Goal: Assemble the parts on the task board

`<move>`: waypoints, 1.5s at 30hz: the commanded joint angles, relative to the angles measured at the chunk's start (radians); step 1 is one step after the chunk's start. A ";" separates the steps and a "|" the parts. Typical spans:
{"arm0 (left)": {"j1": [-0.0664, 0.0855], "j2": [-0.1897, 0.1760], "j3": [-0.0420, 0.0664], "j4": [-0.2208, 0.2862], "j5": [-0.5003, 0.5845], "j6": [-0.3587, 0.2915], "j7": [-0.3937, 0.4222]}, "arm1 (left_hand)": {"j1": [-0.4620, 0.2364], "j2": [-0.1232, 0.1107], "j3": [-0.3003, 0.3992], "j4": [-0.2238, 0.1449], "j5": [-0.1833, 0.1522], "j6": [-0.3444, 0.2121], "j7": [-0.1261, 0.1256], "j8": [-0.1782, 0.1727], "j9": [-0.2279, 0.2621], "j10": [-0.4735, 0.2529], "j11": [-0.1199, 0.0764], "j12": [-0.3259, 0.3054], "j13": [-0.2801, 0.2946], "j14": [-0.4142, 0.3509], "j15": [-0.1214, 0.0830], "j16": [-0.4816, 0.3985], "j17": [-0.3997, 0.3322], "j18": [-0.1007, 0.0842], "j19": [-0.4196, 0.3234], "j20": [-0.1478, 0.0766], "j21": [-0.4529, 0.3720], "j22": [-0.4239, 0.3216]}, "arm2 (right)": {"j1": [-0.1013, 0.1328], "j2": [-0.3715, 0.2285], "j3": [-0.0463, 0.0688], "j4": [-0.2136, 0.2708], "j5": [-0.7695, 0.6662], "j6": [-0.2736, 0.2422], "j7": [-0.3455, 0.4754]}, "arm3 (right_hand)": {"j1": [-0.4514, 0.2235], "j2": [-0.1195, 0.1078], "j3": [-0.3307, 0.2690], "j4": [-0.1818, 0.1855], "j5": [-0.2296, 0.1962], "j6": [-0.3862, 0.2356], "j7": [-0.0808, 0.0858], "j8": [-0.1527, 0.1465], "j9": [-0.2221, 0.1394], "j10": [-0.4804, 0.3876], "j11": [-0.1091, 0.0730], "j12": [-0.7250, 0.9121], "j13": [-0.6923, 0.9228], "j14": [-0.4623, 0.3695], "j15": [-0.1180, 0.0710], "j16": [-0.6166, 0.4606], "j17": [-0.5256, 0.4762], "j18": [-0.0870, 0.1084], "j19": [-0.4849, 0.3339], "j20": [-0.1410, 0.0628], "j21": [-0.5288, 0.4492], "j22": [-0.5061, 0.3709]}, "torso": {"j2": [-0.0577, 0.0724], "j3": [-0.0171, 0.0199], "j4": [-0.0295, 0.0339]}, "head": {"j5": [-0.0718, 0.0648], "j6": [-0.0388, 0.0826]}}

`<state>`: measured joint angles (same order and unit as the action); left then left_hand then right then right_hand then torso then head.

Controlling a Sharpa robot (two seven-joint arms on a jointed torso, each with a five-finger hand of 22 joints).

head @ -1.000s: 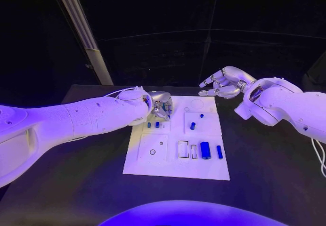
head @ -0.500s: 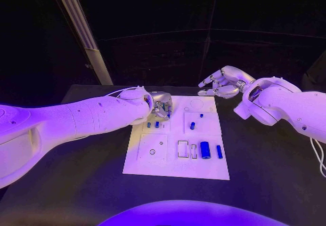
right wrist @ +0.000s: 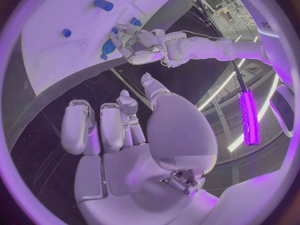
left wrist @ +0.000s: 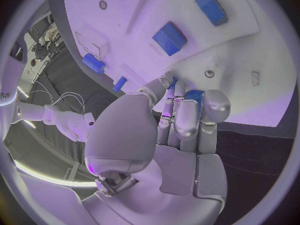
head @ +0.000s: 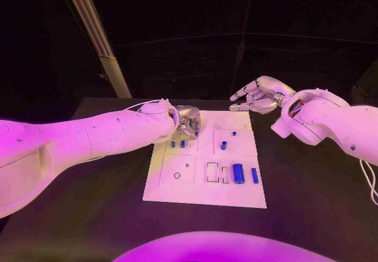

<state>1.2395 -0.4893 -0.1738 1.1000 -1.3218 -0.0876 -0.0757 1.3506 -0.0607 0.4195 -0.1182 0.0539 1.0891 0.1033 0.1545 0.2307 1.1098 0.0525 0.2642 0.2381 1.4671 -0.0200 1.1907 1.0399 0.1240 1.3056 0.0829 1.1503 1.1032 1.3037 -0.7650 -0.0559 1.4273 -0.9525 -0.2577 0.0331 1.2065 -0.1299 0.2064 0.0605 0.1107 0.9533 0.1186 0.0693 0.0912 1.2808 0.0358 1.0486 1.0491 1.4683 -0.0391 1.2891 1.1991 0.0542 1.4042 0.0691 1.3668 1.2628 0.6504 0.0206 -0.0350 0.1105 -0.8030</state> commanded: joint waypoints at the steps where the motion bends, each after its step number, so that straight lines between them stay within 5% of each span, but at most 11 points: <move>1: -0.008 -0.003 -0.005 0.001 -0.005 0.002 -0.013 | 0.012 0.019 0.007 -0.009 -0.005 0.026 0.014 0.005 0.001 0.011 0.000 0.006 -0.004 0.021 -0.008 0.007 -0.003 -0.010 0.007 -0.002 0.011 0.012 | 0.002 0.000 0.001 0.001 0.003 0.006 0.003 | -0.002 -0.001 0.004 0.004 0.003 0.002 0.001 -0.004 0.001 -0.002 0.000 0.004 0.001 0.019 -0.001 -0.001 0.001 0.017 -0.002 0.002 -0.005 0.000 | -0.001 -0.0002 -0.0003 | 0.000 0.002; 10: -0.008 -0.034 0.000 0.040 0.047 -0.117 0.042 | 0.020 0.017 0.024 -0.037 -0.004 0.022 0.021 -0.015 -0.010 0.011 0.006 -0.001 -0.026 0.019 -0.004 0.010 -0.010 -0.016 0.015 -0.001 0.035 0.038 | 0.002 -0.001 0.001 -0.001 0.003 0.006 0.003 | -0.002 -0.001 0.004 0.004 0.003 0.002 0.001 -0.004 0.001 -0.002 0.000 0.004 0.001 0.019 -0.001 -0.001 0.001 0.017 -0.002 0.002 -0.005 0.000 | -0.001 -0.0007 0.0003 | -0.005 0.008; 16: -0.007 -0.065 0.018 0.075 0.077 -0.148 0.073 | 0.017 0.016 0.026 -0.039 -0.004 0.024 0.022 -0.016 -0.011 0.012 0.007 -0.002 -0.029 0.018 -0.003 0.010 -0.012 -0.018 0.019 0.000 0.043 0.047 | 0.002 -0.003 0.001 -0.002 0.003 0.005 0.003 | -0.002 -0.001 0.004 0.004 0.003 0.002 0.001 -0.004 0.001 -0.002 0.000 0.004 0.001 0.019 -0.001 -0.001 0.001 0.017 -0.002 0.002 -0.005 0.000 | -0.001 -0.0008 0.0019 | -0.001 0.015; 21: -0.006 -0.106 0.031 0.114 0.101 -0.145 0.077 | 0.013 0.015 0.027 -0.041 -0.005 0.027 0.022 -0.017 -0.012 0.014 0.007 -0.002 -0.033 0.018 -0.003 0.010 -0.015 -0.018 0.019 0.001 0.045 0.048 | 0.002 -0.004 0.001 -0.003 0.003 0.005 0.003 | -0.002 -0.001 0.004 0.004 0.003 0.002 0.001 -0.004 0.001 -0.002 0.000 0.004 0.001 0.019 -0.001 -0.001 0.001 0.017 -0.002 0.002 -0.005 0.000 | -0.001 -0.0005 0.0031 | 0.001 0.015; 30: -0.005 -0.186 0.039 0.155 0.118 -0.125 0.076 | 0.002 0.010 0.025 -0.041 -0.005 0.030 0.023 -0.022 -0.014 0.015 0.009 -0.005 -0.040 0.017 -0.002 0.011 -0.017 -0.018 0.018 0.002 0.047 0.051 | 0.002 -0.007 0.000 -0.004 0.003 0.006 0.002 | -0.002 -0.001 0.004 0.004 0.003 0.002 0.001 -0.004 0.001 -0.002 0.000 0.004 0.001 0.019 -0.001 -0.001 0.001 0.017 -0.002 0.002 -0.005 0.000 | -0.001 -0.0006 0.0004 | 0.007 0.017; 45: -0.005 -0.232 0.039 0.171 0.120 -0.053 0.043 | -0.011 0.006 0.022 -0.038 -0.005 0.035 0.022 -0.025 -0.017 0.018 0.008 -0.007 -0.048 0.016 -0.001 0.011 -0.022 -0.019 0.018 0.003 0.052 0.057 | 0.002 -0.009 0.000 -0.005 0.003 0.006 0.001 | -0.002 -0.001 0.004 0.004 0.003 0.002 0.001 -0.004 0.001 -0.002 0.000 0.004 0.001 0.019 -0.001 -0.001 0.001 0.017 -0.002 0.002 -0.005 0.000 | 0.000 0.0000 -0.0008 | 0.008 0.014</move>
<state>1.2323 -0.7210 -0.1358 1.2718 -1.2104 -0.1745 -0.0186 1.3468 -0.0553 0.4444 -0.1522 0.0500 1.1186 0.1231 0.1277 0.2126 1.1241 0.0611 0.2629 0.1922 1.4670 -0.0198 1.1957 1.0182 0.1243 1.3190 0.0873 1.1967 1.1594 1.3037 -0.7733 -0.0560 1.4218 -0.9524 -0.2563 0.0323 1.2065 -0.1300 0.2064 0.0605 0.1107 0.9533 0.1186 0.0693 0.0916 1.2808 0.0357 1.0486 1.0489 1.4683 -0.0391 1.2891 1.1988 0.0542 1.4042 0.0691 1.3668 1.2625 0.6505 0.0200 -0.0345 0.1178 -0.7884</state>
